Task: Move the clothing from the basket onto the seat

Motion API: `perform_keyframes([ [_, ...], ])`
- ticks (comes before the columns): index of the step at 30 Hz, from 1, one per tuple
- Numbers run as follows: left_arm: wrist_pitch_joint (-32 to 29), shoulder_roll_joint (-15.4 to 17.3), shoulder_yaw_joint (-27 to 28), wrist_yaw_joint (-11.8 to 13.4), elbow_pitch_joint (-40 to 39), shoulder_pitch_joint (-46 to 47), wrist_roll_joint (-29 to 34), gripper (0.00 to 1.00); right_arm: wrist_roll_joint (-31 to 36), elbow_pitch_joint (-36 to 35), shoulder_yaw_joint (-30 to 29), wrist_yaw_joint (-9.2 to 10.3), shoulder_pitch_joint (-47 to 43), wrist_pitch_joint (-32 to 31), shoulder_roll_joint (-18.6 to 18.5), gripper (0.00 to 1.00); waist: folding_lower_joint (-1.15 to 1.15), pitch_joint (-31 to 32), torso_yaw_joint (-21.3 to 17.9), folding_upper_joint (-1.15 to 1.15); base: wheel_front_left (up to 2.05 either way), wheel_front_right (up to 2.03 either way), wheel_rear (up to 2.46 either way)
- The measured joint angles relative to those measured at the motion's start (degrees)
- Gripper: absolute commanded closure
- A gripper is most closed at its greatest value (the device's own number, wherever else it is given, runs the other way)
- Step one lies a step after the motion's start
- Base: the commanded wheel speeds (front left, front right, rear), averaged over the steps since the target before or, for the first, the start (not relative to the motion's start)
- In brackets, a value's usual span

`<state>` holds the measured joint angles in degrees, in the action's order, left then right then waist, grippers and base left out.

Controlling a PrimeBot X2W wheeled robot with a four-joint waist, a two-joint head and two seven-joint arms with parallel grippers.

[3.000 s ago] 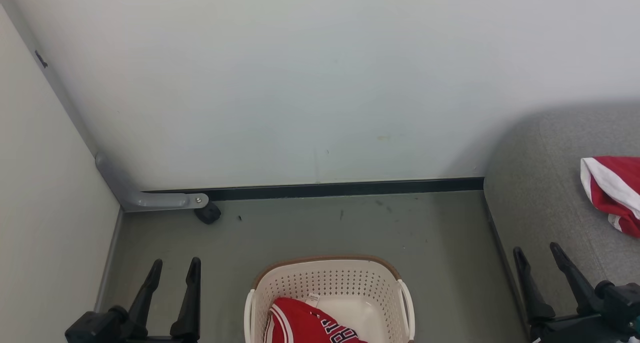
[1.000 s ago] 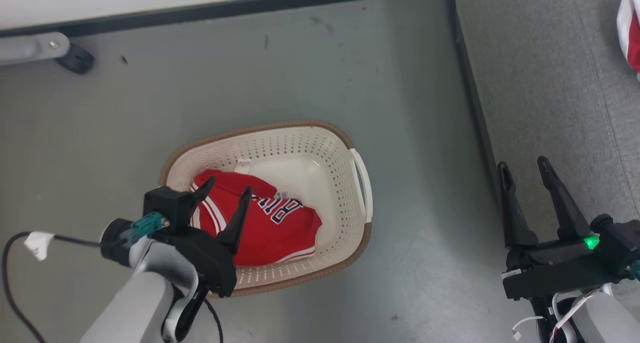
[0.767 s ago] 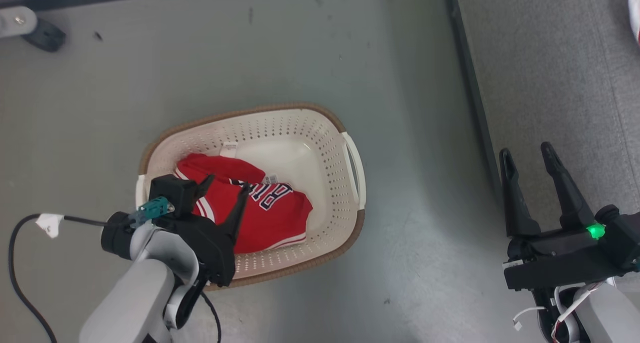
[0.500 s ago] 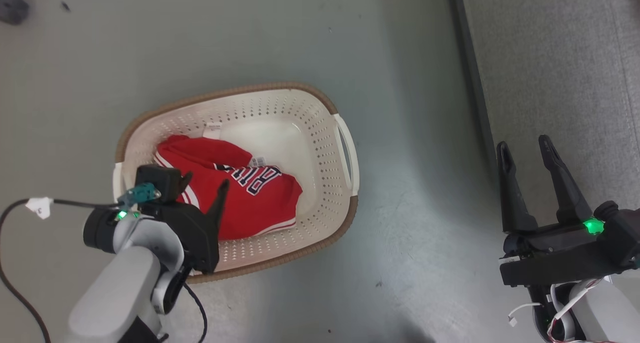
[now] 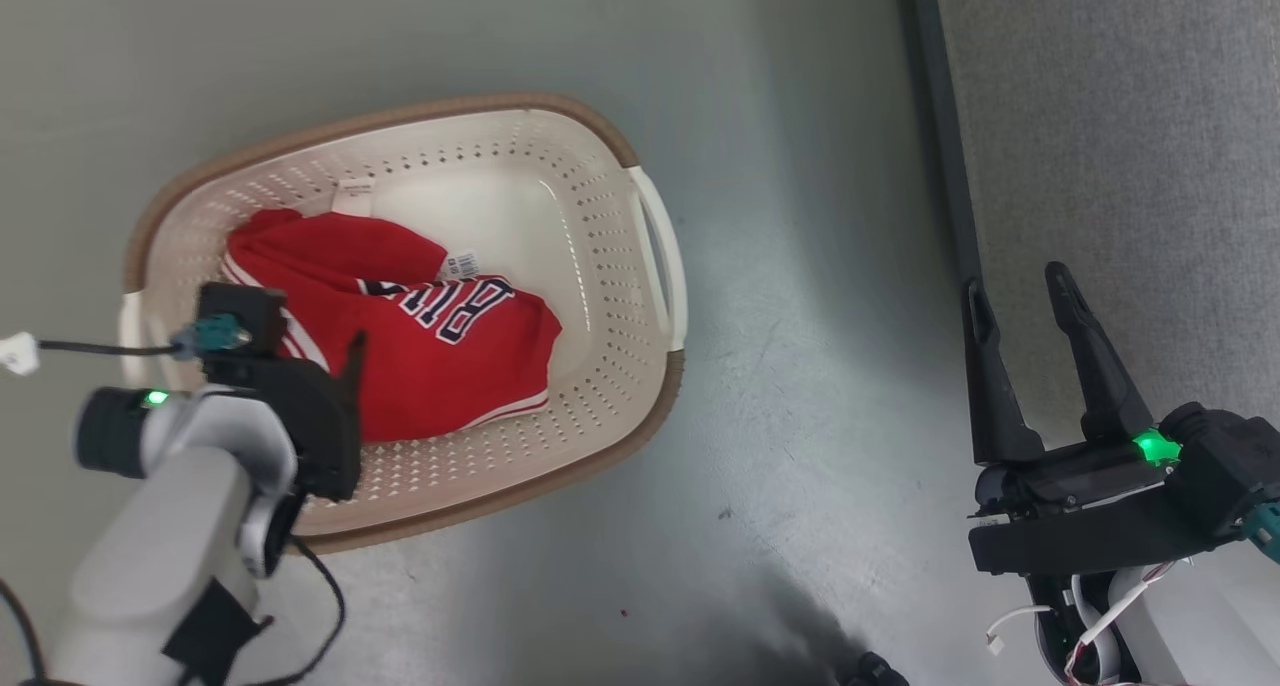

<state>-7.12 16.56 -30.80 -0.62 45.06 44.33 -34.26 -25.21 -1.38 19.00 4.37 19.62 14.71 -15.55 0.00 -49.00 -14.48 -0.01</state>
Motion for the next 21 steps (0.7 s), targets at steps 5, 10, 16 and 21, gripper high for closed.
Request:
perform_keyframes([
  [5,-0.2,2.4,0.6,0.4,2.6,3.2,0.3,0.00,0.4,0.0,-0.2,-0.36,0.1,0.0,1.1,0.00,-0.02,-2.2,-1.2,0.03,0.00,0.00,0.00],
  [10,-0.8,-1.9,-1.1,-1.3,4.6,4.5,0.5,0.00,0.6,0.2,-0.7,-0.85,0.1,0.0,1.8,0.00,0.01,-4.0,-1.9,0.00,0.00,0.00,0.00],
  [16,-0.3,-2.1,-1.7,-1.9,8.0,5.0,1.4,0.00,1.1,1.6,-0.8,-1.82,0.9,0.0,3.5,0.00,0.00,-3.8,-2.8,0.01,0.00,0.00,0.00],
  [21,-0.4,-3.0,-2.2,-1.9,9.5,7.0,2.2,0.00,1.7,1.5,-1.7,-1.87,0.7,0.0,3.6,0.00,0.00,-3.7,-3.2,0.00,0.00,0.00,0.00],
])
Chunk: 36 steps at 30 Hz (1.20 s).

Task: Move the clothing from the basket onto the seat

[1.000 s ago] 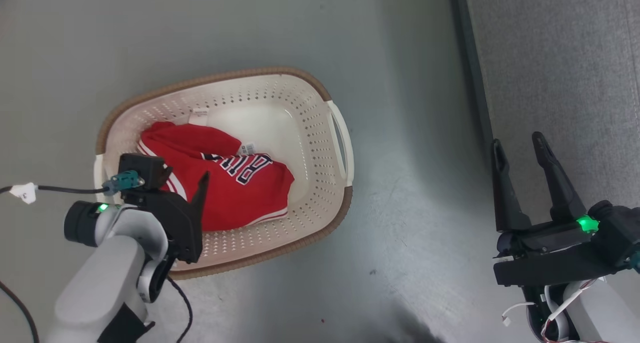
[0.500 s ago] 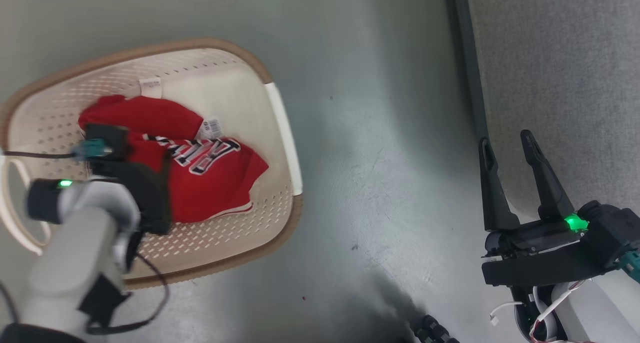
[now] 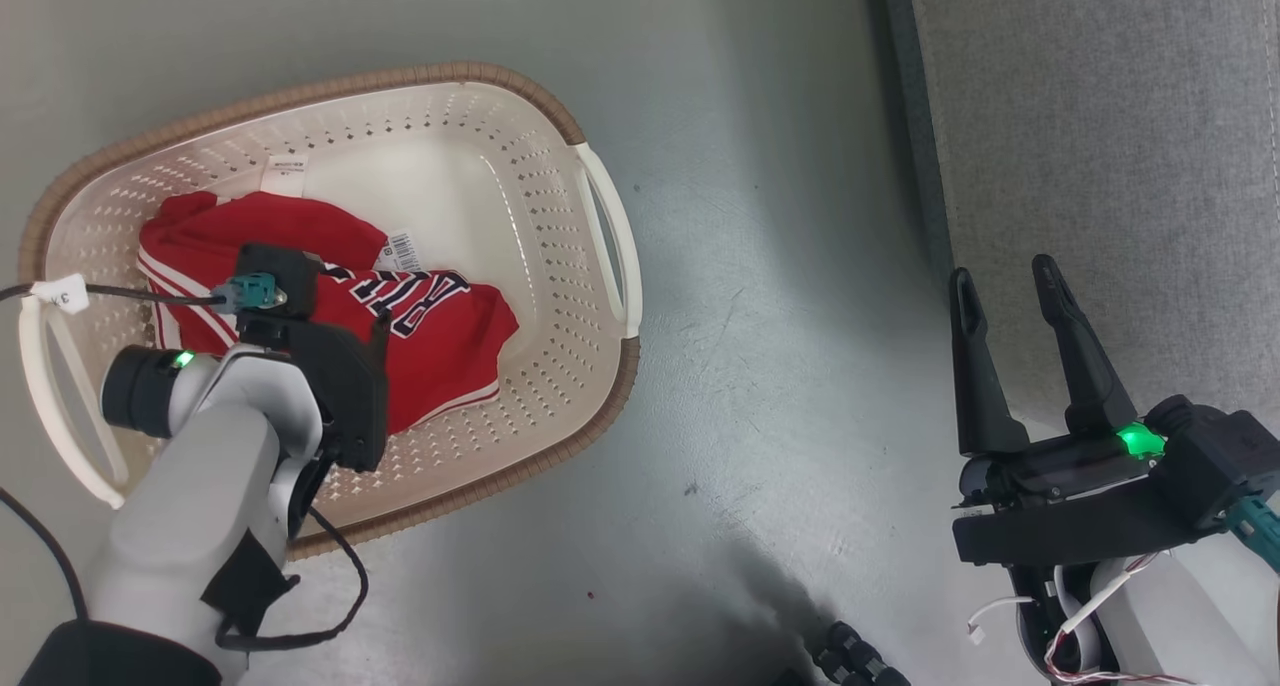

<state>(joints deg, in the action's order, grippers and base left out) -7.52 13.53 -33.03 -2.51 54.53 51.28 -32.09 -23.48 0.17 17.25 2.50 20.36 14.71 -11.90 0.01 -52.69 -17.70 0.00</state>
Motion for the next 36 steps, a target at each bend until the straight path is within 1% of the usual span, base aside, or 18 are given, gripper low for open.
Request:
perform_keyframes([
  [6,-0.3,0.1,-0.6,0.1,1.9,1.4,0.7,0.00,0.9,0.1,0.0,-0.59,0.0,0.0,0.9,0.00,0.00,-1.0,-0.3,0.00,0.00,0.00,0.00],
  [9,-0.3,0.1,-1.2,0.1,3.0,1.6,1.0,0.00,1.3,0.1,0.0,-1.25,-0.1,0.0,1.2,0.00,-0.01,-1.2,-0.5,0.00,0.00,0.00,0.00],
  [13,-1.0,0.7,-2.5,0.3,4.6,3.0,2.6,0.00,1.7,0.1,-0.1,-1.51,-0.1,0.0,1.6,0.00,0.00,-1.8,-0.9,0.00,0.00,0.00,0.00],
  [22,-2.9,-0.1,-8.5,0.3,7.6,4.7,8.5,0.00,2.4,0.5,-0.8,-2.35,-0.6,0.0,2.3,0.00,0.00,-2.3,-1.3,0.00,0.00,0.00,0.00],
  [30,-6.1,-0.6,-12.4,0.6,10.9,5.5,12.3,0.00,2.7,0.8,-1.6,-2.87,-0.9,0.0,2.8,0.00,-0.01,-2.4,-1.4,0.00,0.00,0.00,0.00],
  [36,-7.1,-1.1,-14.1,0.5,11.9,6.4,14.4,0.00,3.0,1.0,-1.9,-3.10,-0.9,0.0,3.4,0.00,0.00,-2.5,-1.3,0.00,0.00,0.00,0.00],
])
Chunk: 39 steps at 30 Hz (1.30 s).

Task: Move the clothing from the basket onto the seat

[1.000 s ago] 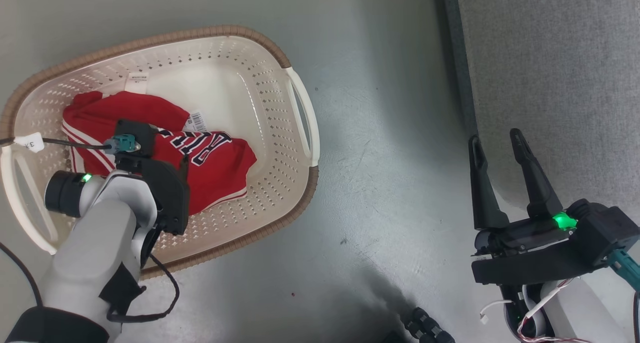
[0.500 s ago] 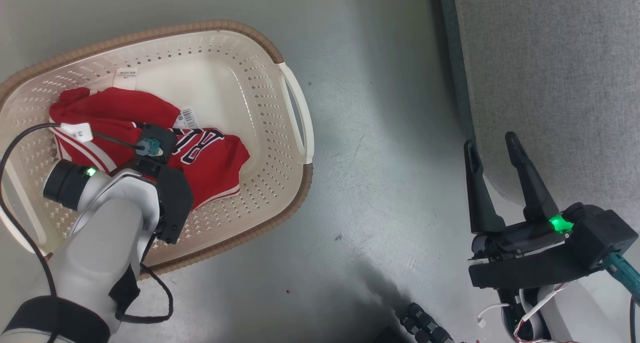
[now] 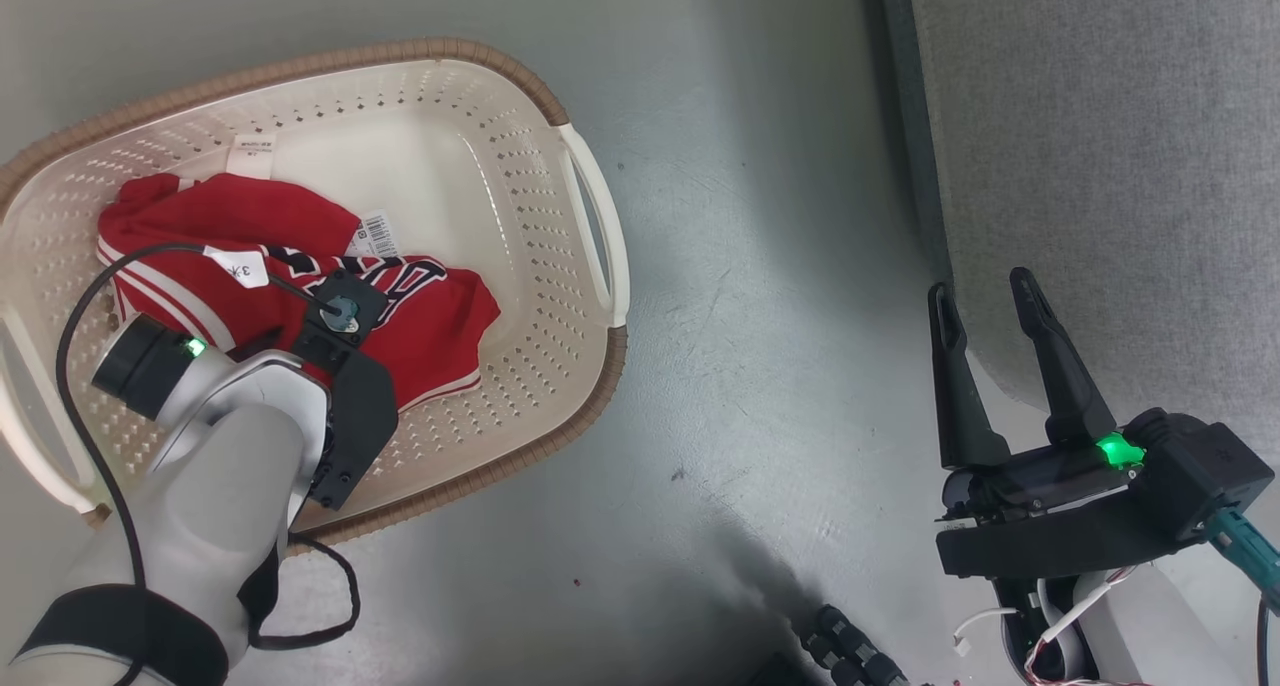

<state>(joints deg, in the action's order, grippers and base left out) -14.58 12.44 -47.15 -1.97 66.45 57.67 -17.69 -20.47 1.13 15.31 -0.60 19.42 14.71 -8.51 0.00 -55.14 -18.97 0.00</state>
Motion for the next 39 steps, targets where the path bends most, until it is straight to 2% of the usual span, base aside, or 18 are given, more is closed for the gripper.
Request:
perform_keyframes([
  [1,0.0,0.0,0.0,0.0,0.0,0.0,0.0,0.00,0.3,0.0,0.0,-0.02,0.0,0.0,0.1,0.00,0.00,0.0,0.1,0.00,0.00,0.00,0.00],
  [2,0.0,-0.1,0.0,0.0,0.1,0.0,0.0,0.08,0.4,0.0,-0.1,-0.10,0.0,0.0,0.2,0.00,0.00,0.0,0.1,0.00,0.00,0.00,0.00],
  [3,0.0,-0.1,-0.1,0.0,0.2,0.0,0.0,0.56,0.5,0.0,-0.2,-0.11,0.0,0.0,0.2,0.00,0.00,0.0,0.2,0.00,0.00,0.00,0.00],
  [4,0.1,-0.2,-0.2,-0.1,0.3,0.1,0.1,0.81,0.5,0.0,-0.3,-0.18,0.0,0.0,0.2,0.00,0.00,0.0,0.2,0.00,0.00,0.00,0.00],
  [5,0.1,-0.3,-0.1,-0.1,0.3,0.1,0.1,1.00,0.7,0.0,-0.4,-0.18,0.0,0.0,0.2,0.00,0.00,0.0,0.3,0.00,0.00,0.00,0.00],
  [19,4.1,-1.1,0.7,-1.2,1.0,0.6,-0.7,1.00,1.5,1.1,-1.9,-1.43,0.1,0.0,0.8,0.00,0.00,0.8,0.9,0.00,0.00,0.00,0.00],
  [39,14.9,-3.5,4.6,-3.6,0.0,-1.0,-6.3,1.00,1.9,4.3,-4.4,-3.02,2.2,0.0,1.4,0.00,0.00,8.9,2.5,0.00,0.00,0.00,0.00],
])
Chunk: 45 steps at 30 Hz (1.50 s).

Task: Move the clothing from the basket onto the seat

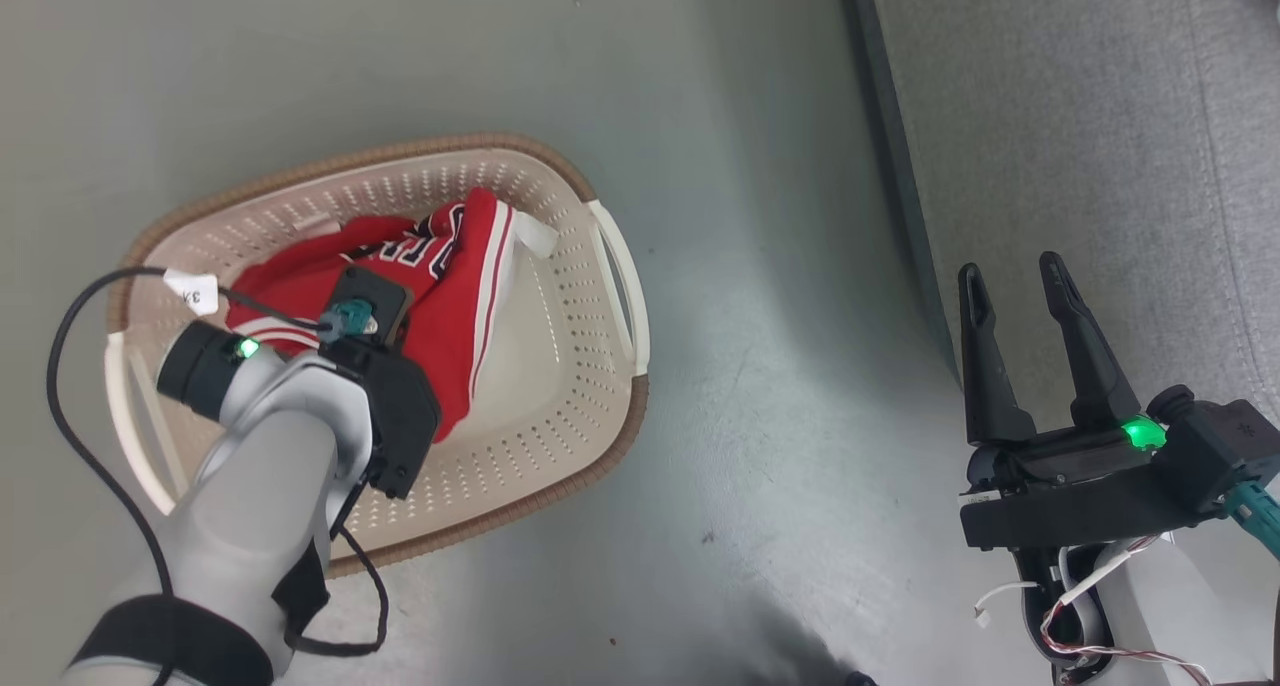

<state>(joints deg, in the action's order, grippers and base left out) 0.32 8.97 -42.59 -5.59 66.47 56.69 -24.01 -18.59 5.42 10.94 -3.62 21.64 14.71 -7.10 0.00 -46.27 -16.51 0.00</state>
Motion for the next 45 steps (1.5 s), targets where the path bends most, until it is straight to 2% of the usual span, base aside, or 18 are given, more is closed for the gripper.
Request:
perform_keyframes([
  [12,6.0,-0.4,3.0,-1.0,0.3,-5.8,-4.1,1.00,0.4,2.4,-1.6,-0.93,0.0,0.0,-0.6,0.00,0.00,7.2,2.1,0.00,0.00,0.00,0.00],
  [21,10.9,-2.3,4.4,-1.5,-0.8,-9.5,-6.8,1.00,0.4,4.6,-2.5,-1.46,-0.3,0.0,-1.6,0.00,-0.01,13.4,3.8,0.00,0.00,0.00,0.00],
  [41,13.7,-3.2,7.3,-1.8,-10.0,-18.4,-11.3,1.00,0.3,7.5,-3.4,-2.45,-4.4,0.0,-3.9,0.00,-0.01,27.4,7.0,0.01,0.00,0.00,0.00],
  [42,13.7,-3.2,7.4,-1.8,-10.6,-18.6,-11.5,0.83,0.1,7.5,-3.4,-2.45,-4.8,0.0,-3.9,0.00,-0.01,28.0,7.1,0.01,0.00,0.00,0.00],
  [43,13.7,-3.1,7.5,-1.8,-11.3,-18.8,-11.7,0.73,-0.1,7.5,-3.4,-2.46,-4.9,0.0,-3.9,0.00,-0.01,28.5,7.3,0.01,0.00,0.00,0.00],
  [44,13.9,-3.1,7.6,-1.8,-11.9,-19.0,-11.7,0.57,-0.1,7.6,-3.3,-2.50,-4.9,0.0,-3.9,0.00,-0.01,29.0,7.4,0.01,0.00,0.00,0.00],
  [45,13.9,-3.0,7.9,-1.9,-12.7,-19.3,-11.7,0.57,-0.1,7.6,-3.2,-2.52,-4.9,0.0,-3.9,0.00,-0.01,29.4,7.5,0.01,0.00,0.00,0.00],
])
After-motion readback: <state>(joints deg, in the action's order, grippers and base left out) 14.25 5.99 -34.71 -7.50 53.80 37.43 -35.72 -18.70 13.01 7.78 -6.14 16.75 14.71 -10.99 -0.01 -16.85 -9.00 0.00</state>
